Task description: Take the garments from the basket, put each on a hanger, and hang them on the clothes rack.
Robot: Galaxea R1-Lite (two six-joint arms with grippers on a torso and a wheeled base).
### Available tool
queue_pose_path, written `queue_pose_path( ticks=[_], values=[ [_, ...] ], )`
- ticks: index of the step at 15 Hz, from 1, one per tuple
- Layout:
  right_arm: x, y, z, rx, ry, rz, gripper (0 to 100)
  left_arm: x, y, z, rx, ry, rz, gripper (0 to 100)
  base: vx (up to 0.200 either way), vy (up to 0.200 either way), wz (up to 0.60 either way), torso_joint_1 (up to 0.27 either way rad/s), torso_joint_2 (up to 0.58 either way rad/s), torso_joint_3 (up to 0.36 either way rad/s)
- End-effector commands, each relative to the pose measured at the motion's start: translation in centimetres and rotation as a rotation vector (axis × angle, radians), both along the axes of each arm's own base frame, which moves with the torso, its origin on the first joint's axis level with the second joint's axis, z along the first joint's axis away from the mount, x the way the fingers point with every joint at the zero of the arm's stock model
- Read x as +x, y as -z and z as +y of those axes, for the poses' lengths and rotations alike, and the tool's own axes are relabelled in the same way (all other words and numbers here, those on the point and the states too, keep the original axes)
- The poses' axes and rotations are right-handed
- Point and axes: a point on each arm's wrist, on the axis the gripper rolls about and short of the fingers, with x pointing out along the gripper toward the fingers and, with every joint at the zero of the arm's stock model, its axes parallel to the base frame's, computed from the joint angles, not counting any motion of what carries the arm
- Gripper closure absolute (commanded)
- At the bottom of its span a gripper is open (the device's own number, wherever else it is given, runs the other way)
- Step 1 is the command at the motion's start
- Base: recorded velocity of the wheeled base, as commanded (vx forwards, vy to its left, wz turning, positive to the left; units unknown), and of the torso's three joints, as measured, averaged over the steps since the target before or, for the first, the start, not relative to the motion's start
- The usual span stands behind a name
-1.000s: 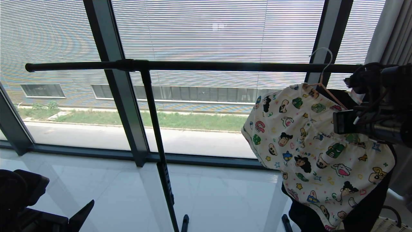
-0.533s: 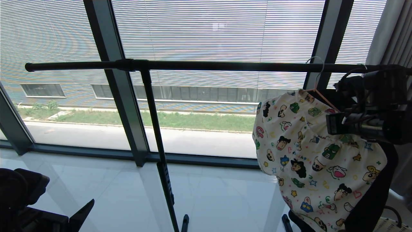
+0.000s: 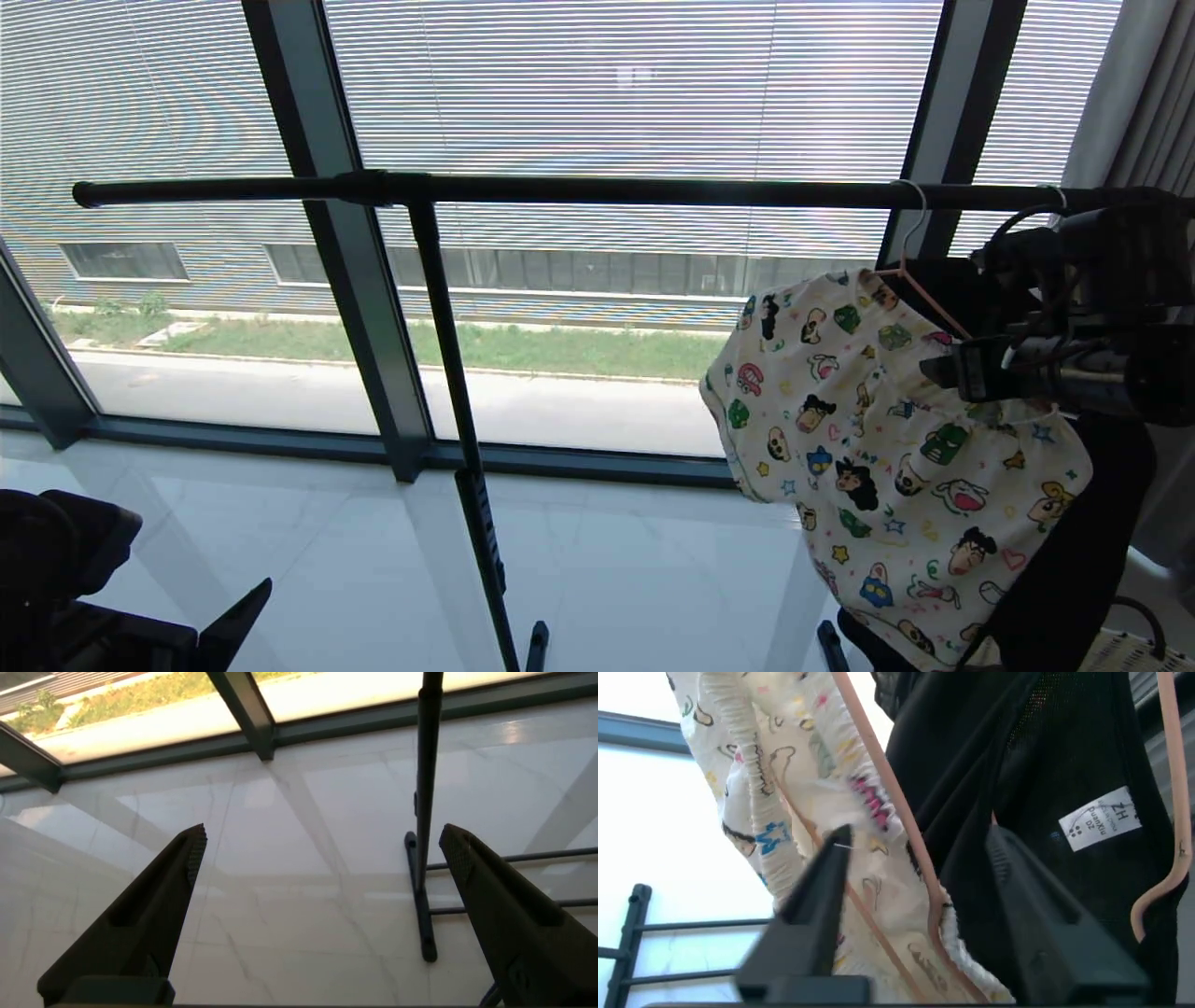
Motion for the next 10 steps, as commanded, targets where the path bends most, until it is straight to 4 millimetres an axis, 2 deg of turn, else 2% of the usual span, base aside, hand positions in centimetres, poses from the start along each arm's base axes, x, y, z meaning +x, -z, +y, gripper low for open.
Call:
queue_pose_path(
  ticks=[1,4,5,6,7,8,9,10],
  values=[
    [-4.8,-2.5,-1.8,-0.004,0.002,0.019,0,-0.1,0.0,0.4,-0.001,-0.038,-0.001,0,0.0,0.0,0.0,0.0,0.0,0.0],
    [-11.5,-4.5,-4.8,-0.01,0.051,0.029,0,-1.3,0.1,1.1,-0.004,-0.117,-0.042,0,0.0,0.0,0.0,0.0,0.0,0.0],
    [-14.0,-4.2,-5.9,-0.014,0.081,0.023,0,-2.5,0.6,1.1,-0.004,-0.12,-0.069,0,0.0,0.0,0.0,0.0,0.0,0.0],
    [-15.1,-3.9,-6.3,-0.018,0.1,0.016,0,-3.1,0.9,1.1,-0.002,-0.121,-0.078,0,0.0,0.0,0.0,0.0,0.0,0.0],
    [-18.7,-2.5,-7.8,-0.045,0.181,-0.003,0,-5.1,1.5,1.1,0.006,-0.141,-0.142,0,0.0,0.0,0.0,0.0,0.0,0.0],
    [-21.2,-1.2,-8.5,-0.058,0.219,-0.013,0,-6.2,1.8,1.1,0.015,-0.166,-0.154,0,0.0,0.0,0.0,0.0,0.0,0.0],
    [-21.7,-0.8,-8.7,-0.062,0.227,-0.014,0,-6.5,1.9,1.1,0.017,-0.172,-0.159,0,0.0,0.0,0.0,0.0,0.0,0.0],
    [-24.9,1.3,-9.2,-0.085,0.246,-0.032,0,-7.7,2.2,1.1,0.023,-0.192,-0.191,0,0.0,0.0,0.0,0.0,0.0,0.0]
  ],
)
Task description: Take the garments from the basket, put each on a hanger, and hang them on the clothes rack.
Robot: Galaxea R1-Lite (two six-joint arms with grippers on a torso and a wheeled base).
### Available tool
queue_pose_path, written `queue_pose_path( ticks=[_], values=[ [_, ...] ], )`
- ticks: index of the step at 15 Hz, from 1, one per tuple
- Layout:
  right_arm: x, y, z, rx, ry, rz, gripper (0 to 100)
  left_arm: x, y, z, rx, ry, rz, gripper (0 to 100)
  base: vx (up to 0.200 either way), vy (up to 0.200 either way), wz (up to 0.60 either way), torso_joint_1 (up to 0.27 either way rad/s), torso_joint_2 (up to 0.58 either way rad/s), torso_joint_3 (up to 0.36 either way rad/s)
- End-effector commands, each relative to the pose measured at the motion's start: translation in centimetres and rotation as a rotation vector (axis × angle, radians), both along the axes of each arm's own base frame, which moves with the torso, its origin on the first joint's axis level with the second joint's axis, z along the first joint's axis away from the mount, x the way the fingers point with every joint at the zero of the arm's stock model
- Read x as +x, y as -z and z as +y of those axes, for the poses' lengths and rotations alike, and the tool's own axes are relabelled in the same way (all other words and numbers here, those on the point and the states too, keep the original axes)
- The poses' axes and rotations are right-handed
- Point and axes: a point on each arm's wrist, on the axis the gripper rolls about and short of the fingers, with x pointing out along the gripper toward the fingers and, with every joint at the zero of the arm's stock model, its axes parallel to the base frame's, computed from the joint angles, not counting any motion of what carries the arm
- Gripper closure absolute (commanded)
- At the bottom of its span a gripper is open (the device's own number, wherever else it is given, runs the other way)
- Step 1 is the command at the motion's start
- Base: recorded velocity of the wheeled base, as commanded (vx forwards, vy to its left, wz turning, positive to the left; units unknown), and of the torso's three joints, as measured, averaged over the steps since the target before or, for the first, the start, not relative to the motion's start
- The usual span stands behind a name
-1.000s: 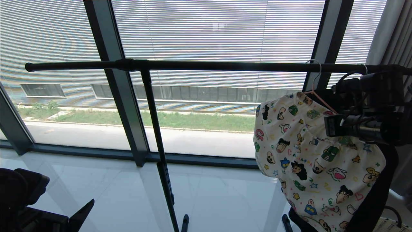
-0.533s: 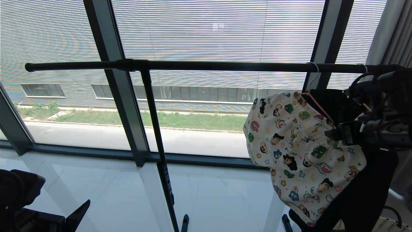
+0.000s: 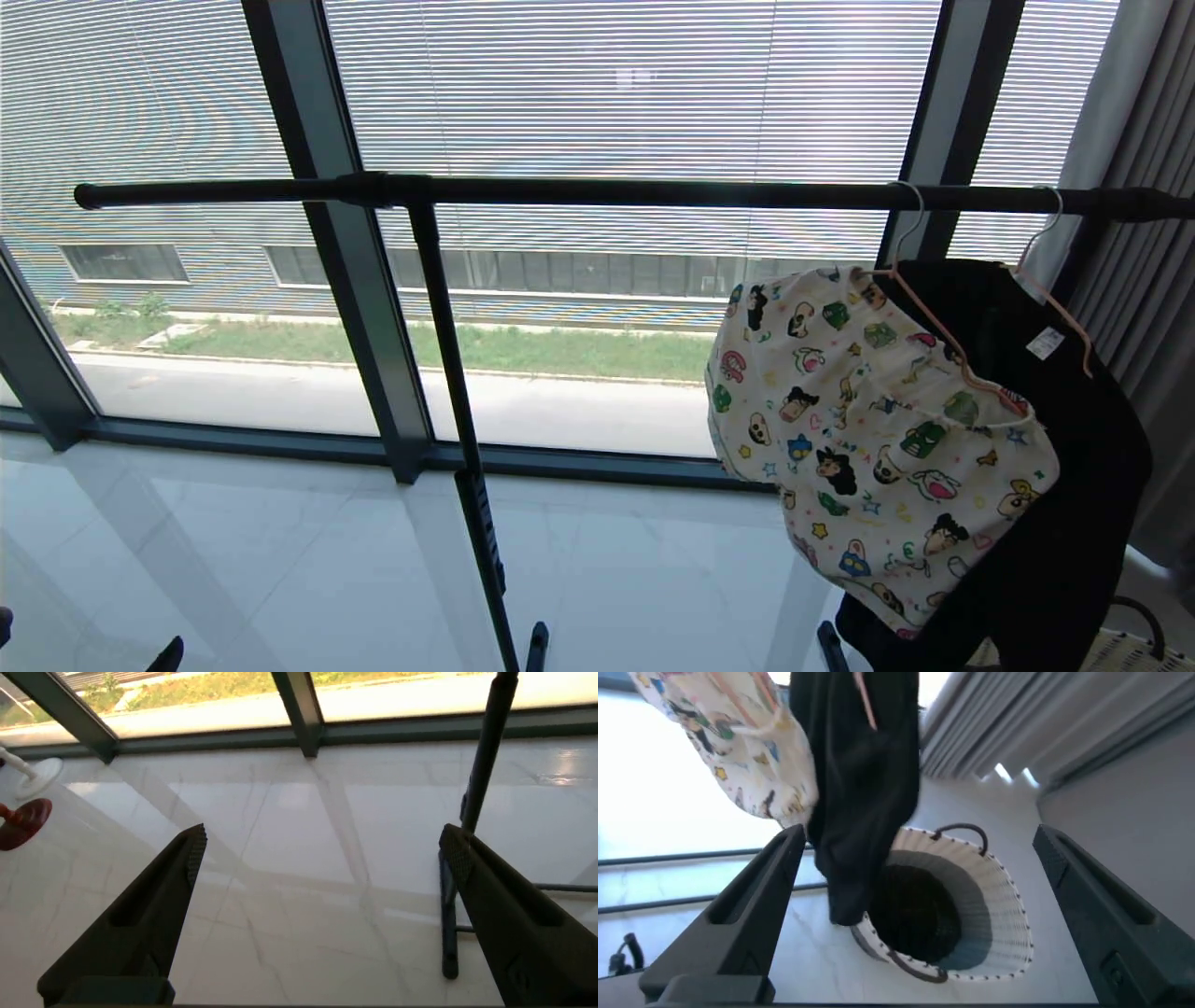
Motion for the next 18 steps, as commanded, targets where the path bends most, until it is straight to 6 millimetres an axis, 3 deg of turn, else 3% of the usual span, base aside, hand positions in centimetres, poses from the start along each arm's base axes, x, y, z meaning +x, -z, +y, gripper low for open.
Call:
queue_pose_path(
  ticks=[1,2,4,5,7,10,12,14,18],
  values=[
    [-10.0,6.3,-1.9,-0.054,0.062,-0.109,0,-3.8,1.1,-0.1,0.013,-0.031,-0.136,0,0.0,0.0,0.0,0.0,0.0,0.0],
    [-10.9,7.4,-2.0,-0.066,0.061,-0.116,0,-4.2,1.4,-0.1,0.015,-0.031,-0.142,0,0.0,0.0,0.0,0.0,0.0,0.0],
    [-15.0,13.1,-2.0,-0.126,0.105,-0.102,0,-6.8,3.0,-0.2,0.025,-0.051,-0.248,0,0.0,0.0,0.0,0.0,0.0,0.0],
    [-15.5,14.8,-1.7,-0.132,0.152,-0.124,0,-7.0,3.0,-0.1,0.024,-0.08,-0.267,0,0.0,0.0,0.0,0.0,0.0,0.0],
    [-15.3,15.0,-1.7,-0.053,0.182,-0.178,0,-7.1,3.0,0.0,0.035,-0.119,-0.271,0,0.0,0.0,0.0,0.0,0.0,0.0],
    [-13.1,15.7,-1.7,-0.031,0.18,-0.331,0,-7.5,3.1,-0.1,0.022,-0.02,-0.337,0,0.0,0.0,0.0,0.0,0.0,0.0],
    [-12.1,16.1,-1.5,-0.005,0.064,-0.42,0,-7.5,3.2,-0.1,-0.011,-0.017,-0.349,0,0.0,0.0,0.0,0.0,0.0,0.0],
    [-11.9,16.2,-1.2,0.04,-0.068,-0.433,0,-7.5,3.2,-0.1,-0.043,-0.023,-0.358,0,0.0,0.0,0.0,0.0,0.0,0.0],
    [-11.8,16.2,-1.1,0.051,-0.095,-0.433,0,-7.5,3.3,-0.1,-0.071,-0.028,-0.364,0,0.0,0.0,0.0,0.0,0.0,0.0]
  ],
)
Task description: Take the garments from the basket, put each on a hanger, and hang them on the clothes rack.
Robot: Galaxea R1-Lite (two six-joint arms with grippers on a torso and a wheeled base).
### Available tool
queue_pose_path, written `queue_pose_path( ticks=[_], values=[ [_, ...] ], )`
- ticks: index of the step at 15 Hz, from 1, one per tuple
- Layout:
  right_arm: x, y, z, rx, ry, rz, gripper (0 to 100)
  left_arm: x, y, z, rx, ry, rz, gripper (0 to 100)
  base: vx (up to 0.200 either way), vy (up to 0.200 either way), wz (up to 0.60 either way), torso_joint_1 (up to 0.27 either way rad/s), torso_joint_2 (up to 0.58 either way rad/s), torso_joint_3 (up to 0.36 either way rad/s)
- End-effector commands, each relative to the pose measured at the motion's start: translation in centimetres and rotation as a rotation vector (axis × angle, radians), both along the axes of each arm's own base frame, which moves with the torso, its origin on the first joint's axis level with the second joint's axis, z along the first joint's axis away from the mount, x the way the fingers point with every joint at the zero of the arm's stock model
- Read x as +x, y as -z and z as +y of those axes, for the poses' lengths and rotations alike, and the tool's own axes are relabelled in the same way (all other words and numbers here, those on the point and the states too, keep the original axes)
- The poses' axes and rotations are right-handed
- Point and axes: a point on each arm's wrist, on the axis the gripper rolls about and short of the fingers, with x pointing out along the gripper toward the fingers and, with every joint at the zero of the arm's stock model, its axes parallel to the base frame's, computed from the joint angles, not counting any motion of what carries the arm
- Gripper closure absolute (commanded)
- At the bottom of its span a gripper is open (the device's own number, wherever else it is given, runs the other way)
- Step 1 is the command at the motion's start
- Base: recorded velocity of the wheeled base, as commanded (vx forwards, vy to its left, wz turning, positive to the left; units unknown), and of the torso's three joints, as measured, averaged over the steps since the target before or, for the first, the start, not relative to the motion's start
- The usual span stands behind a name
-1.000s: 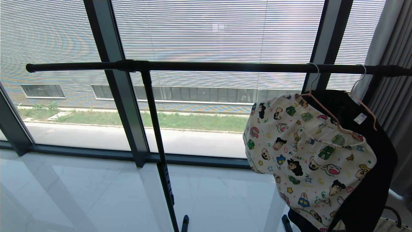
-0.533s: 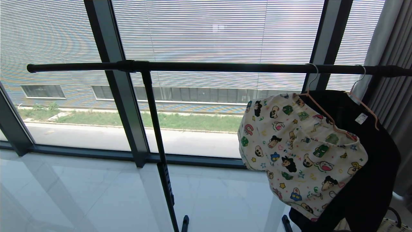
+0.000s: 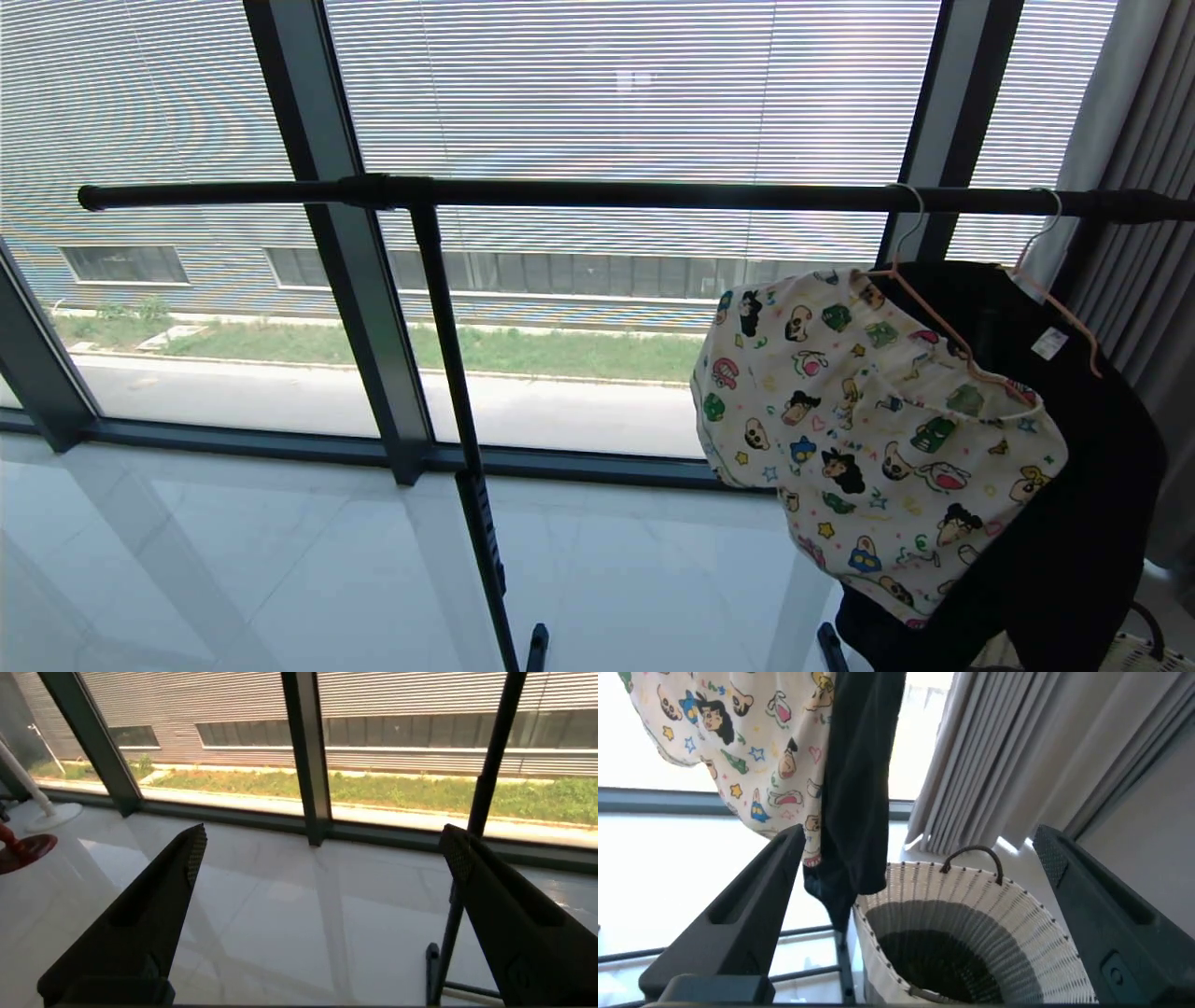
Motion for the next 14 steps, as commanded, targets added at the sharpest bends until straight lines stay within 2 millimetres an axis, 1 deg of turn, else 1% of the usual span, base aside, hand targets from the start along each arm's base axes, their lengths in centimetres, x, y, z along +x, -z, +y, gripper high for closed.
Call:
queue_pose_path(
  ticks=[1,3,5,6,7,9,10,11,12,13,14],
  values=[
    [0.03,0.05,0.01,0.005,-0.001,0.003,0,0.0,0.06,0.0,-0.037,-0.001,-0.009,0,0.0,0.0,0.0,0.0,0.0,0.0],
    [0.03,0.07,0.0,0.065,0.004,-0.007,0,0.0,0.06,0.0,-0.177,-0.002,-0.048,0,0.0,0.0,0.0,0.0,0.0,0.0],
    [0.03,0.07,0.01,0.064,0.001,-0.006,0,-0.01,0.04,0.0,-0.401,-0.001,-0.11,0,0.0,0.0,0.0,0.0,0.0,0.0],
    [0.03,0.07,0.01,0.058,0.001,-0.005,0,0.0,0.03,-0.11,-0.41,0.047,-0.1,0,0.0,0.0,0.0,0.0,0.0,0.0],
    [0.03,0.07,0.01,0.059,0.002,-0.005,0,0.03,0.04,-0.17,-0.385,0.073,-0.089,0,0.0,0.0,0.0,0.0,0.0,0.0],
    [0.04,0.11,0.01,0.066,0.003,-0.005,0,0.03,0.01,-0.17,-0.367,0.072,-0.089,0,0.0,0.0,0.0,0.0,0.0,0.0],
    [0.04,0.11,0.01,0.062,0.003,-0.004,0,0.03,0.01,-0.17,-0.322,0.075,-0.078,0,0.0,0.0,0.0,0.0,0.0,0.0],
    [0.03,0.07,0.0,0.058,0.004,-0.005,0,0.03,0.01,-0.17,-0.207,0.077,-0.05,0,0.0,0.0,0.0,0.0,0.0,0.0],
    [0.04,0.11,0.0,0.058,0.004,-0.004,0,0.03,0.02,-0.18,-0.026,0.082,-0.006,0,0.0,0.0,0.0,0.0,0.0,0.0],
    [0.04,0.09,0.0,0.059,0.005,-0.005,0,0.01,-0.03,-0.18,0.062,0.085,0.014,0,0.0,0.0,0.0,0.0,0.0,0.0],
    [0.04,0.08,0.0,0.059,0.004,-0.007,0,0.01,-0.05,-0.19,0.071,0.088,0.015,0,0.0,0.0,0.0,0.0,0.0,0.0]
  ],
)
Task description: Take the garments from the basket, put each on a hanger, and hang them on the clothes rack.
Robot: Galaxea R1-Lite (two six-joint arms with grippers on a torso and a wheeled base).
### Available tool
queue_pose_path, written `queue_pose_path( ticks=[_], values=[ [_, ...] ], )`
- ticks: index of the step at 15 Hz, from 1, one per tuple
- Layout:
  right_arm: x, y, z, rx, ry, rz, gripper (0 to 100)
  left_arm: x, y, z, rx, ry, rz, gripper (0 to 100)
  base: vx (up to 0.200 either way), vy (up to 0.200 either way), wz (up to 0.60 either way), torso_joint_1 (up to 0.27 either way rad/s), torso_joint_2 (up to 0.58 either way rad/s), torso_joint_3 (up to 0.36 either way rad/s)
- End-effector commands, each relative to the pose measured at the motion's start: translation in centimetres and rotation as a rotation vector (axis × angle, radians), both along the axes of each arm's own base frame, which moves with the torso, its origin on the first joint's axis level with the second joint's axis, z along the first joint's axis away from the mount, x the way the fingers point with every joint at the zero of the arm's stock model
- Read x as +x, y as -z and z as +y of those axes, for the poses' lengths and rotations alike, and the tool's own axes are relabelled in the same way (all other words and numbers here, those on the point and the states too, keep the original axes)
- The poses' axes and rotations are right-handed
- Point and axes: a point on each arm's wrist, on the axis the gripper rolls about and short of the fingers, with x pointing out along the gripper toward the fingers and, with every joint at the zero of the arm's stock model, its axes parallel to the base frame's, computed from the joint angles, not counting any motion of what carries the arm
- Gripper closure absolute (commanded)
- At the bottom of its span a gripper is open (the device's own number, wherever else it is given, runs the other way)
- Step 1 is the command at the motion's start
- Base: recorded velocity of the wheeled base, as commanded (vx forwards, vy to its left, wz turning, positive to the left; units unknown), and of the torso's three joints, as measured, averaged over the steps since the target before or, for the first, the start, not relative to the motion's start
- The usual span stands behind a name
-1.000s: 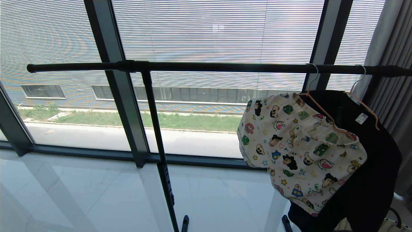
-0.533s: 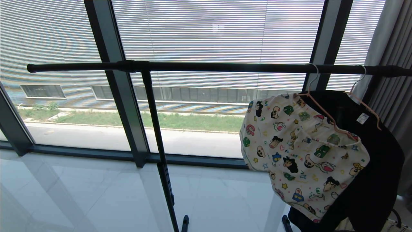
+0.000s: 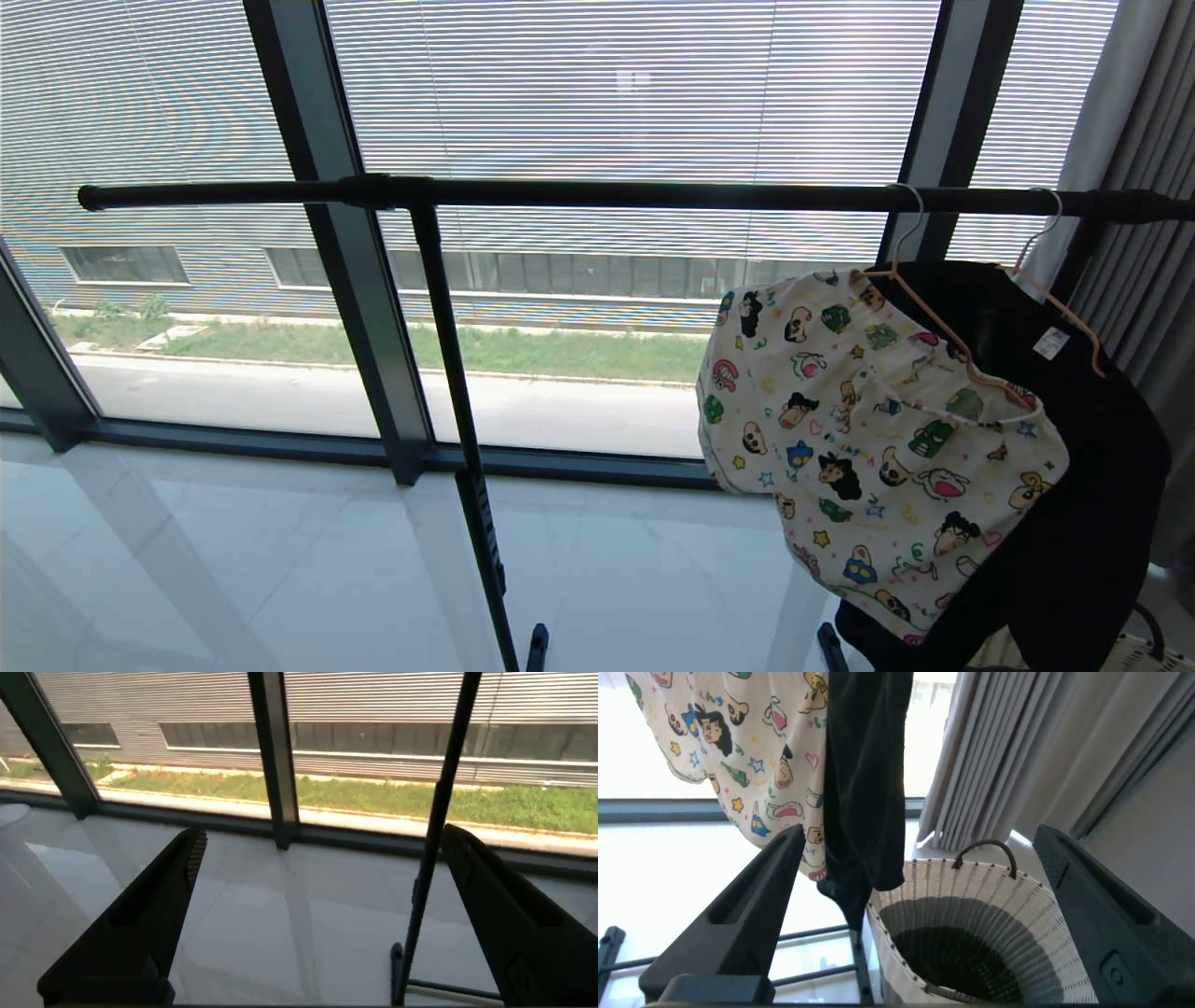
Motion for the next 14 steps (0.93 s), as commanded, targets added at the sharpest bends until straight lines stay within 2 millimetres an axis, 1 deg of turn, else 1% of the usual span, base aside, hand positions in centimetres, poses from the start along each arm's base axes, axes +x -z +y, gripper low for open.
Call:
queue_pose_path(
  ticks=[1,4,6,9,11,14],
  values=[
    [0.02,-0.02,0.0,0.001,0.0,0.001,0,0.0,-0.01,0.0,-0.009,0.001,-0.003,0,0.0,0.0,0.0,0.0,0.0,0.0],
    [0.03,0.02,0.0,0.001,0.0,0.003,0,0.02,0.09,-0.02,-0.096,0.009,-0.015,0,0.0,0.0,0.0,0.0,0.0,0.0],
    [0.02,-0.02,0.0,-0.001,0.0,0.002,0,0.04,0.09,-0.09,-0.112,0.038,-0.016,0,0.0,0.0,0.0,0.0,0.0,0.0],
    [0.02,-0.02,0.0,-0.011,-0.001,0.003,0,0.06,0.08,-0.31,-0.125,0.139,-0.008,0,0.0,0.0,0.0,0.0,0.0,0.0],
    [0.02,-0.02,0.01,-0.013,-0.004,0.004,0,0.06,0.4,-0.31,-0.191,0.133,0.008,0,0.0,0.0,0.0,0.0,0.0,0.0],
    [0.02,-0.02,0.01,-0.017,-0.004,0.004,0,0.06,0.43,-0.31,-0.197,0.132,0.011,0,0.0,0.0,0.0,0.0,0.0,0.0]
  ],
)
